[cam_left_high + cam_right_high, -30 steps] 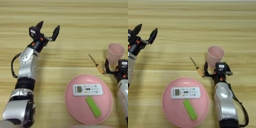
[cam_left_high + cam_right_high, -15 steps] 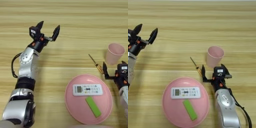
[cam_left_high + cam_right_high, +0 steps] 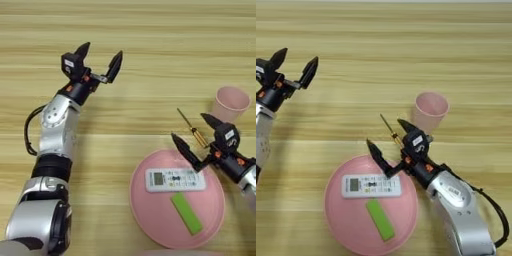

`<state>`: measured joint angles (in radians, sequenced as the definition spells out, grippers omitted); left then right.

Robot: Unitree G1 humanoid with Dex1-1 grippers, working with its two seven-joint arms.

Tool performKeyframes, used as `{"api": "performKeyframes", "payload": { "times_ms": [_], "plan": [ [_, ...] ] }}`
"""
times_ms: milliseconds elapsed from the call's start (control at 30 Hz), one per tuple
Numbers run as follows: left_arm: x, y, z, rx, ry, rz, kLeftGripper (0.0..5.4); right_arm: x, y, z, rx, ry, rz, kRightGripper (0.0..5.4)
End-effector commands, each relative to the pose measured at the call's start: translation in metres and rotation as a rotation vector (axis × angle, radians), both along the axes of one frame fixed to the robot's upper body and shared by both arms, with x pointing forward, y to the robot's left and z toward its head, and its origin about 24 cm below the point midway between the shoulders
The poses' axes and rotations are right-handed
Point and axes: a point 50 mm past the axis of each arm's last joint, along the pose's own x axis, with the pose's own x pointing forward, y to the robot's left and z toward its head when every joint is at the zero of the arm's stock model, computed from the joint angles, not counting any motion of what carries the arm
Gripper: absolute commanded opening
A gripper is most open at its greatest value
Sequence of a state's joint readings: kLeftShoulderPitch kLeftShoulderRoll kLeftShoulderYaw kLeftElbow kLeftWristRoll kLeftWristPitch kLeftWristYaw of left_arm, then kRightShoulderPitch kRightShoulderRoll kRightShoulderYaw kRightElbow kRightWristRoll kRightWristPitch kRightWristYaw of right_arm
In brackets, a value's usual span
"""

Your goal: Move the objects on the table

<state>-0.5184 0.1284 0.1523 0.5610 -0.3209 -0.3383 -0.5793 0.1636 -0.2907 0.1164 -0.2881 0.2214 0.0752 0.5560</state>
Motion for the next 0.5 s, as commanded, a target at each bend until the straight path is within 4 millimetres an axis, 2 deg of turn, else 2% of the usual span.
{"api": "performKeyframes", "payload": {
  "times_ms": [33, 200, 500],
  "plan": [
    [0.001, -0.004, 0.006, 0.006, -0.024, -0.008, 5.40, 0.002, 0.000, 0.014, -0.052, -0.011, 0.165, 5.38],
    [0.001, -0.006, 0.005, 0.005, -0.023, -0.009, 5.40, 0.007, -0.010, 0.026, -0.132, 0.016, 0.351, 5.38],
    [0.000, -0.007, 0.004, 0.003, -0.019, -0.010, 5.40, 0.010, -0.027, 0.033, -0.304, 0.110, 0.593, 5.38]
  ]
}}
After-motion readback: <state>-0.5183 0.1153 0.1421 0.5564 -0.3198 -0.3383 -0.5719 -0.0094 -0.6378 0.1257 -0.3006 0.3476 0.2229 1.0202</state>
